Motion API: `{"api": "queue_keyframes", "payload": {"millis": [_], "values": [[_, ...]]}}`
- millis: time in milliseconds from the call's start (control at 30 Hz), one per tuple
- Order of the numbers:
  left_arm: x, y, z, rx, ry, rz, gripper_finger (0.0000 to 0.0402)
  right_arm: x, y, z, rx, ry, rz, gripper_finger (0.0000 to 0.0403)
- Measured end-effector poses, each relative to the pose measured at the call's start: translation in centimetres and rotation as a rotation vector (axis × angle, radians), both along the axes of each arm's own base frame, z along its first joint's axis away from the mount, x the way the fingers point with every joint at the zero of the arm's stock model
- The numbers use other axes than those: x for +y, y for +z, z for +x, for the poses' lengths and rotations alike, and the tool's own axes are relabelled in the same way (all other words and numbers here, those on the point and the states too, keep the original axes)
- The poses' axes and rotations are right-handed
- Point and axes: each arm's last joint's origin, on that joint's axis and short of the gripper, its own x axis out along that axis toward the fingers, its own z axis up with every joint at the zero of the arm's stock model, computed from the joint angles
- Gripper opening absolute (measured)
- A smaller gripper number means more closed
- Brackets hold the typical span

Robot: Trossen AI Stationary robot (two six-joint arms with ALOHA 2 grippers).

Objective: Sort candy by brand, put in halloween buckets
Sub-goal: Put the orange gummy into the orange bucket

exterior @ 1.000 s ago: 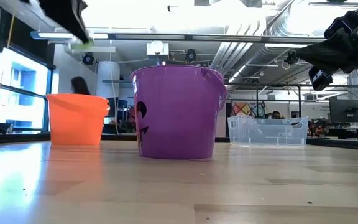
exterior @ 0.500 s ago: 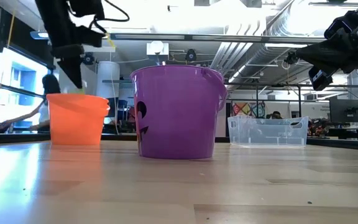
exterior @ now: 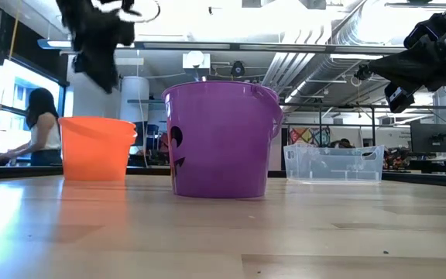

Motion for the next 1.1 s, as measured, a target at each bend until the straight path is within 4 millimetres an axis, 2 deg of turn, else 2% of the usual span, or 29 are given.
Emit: {"api": "queue_keyframes", "payload": {"millis": [133, 300, 367, 433, 600, 767, 833, 933, 1000, 1100], "values": [[-2.9, 1.2, 1.4, -0.113, -0.107, -0.046, 0.0183, 0.0, 0.0, 0.0, 0.0, 0.0, 0.0, 0.0], [-6.7, 1.6, 4.2, -0.274, -0.182, -0.064, 0.0183, 0.0, 0.0, 0.0, 0.0, 0.0, 0.0, 0.0], [-7.5, 1.3, 4.9, -0.291, -0.167, -0.06, 0.0183, 0.0, 0.0, 0.0, 0.0, 0.0, 0.0, 0.0], [-7.2, 1.2, 5.4, -0.287, -0.11, -0.036, 0.0183, 0.0, 0.0, 0.0, 0.0, 0.0, 0.0, 0.0], [-3.5, 3.1, 7.8, -0.253, -0.038, 0.062, 0.0183, 0.0, 0.0, 0.0, 0.0, 0.0, 0.0, 0.0], [2.0, 3.4, 11.4, -0.123, 0.039, 0.156, 0.0183, 0.0, 0.0, 0.0, 0.0, 0.0, 0.0, 0.0], [4.8, 2.7, 12.7, -0.08, 0.085, 0.162, 0.0183, 0.0, 0.0, 0.0, 0.0, 0.0, 0.0, 0.0], [9.0, 0.5, 14.2, -0.016, 0.144, 0.135, 0.0183, 0.0, 0.0, 0.0, 0.0, 0.0, 0.0, 0.0], [11.6, -1.2, 15.0, 0.019, 0.117, 0.137, 0.0183, 0.0, 0.0, 0.0, 0.0, 0.0, 0.0, 0.0], [15.0, -4.0, 16.0, 0.058, -0.014, 0.183, 0.0183, 0.0, 0.0, 0.0, 0.0, 0.0, 0.0, 0.0]]}}
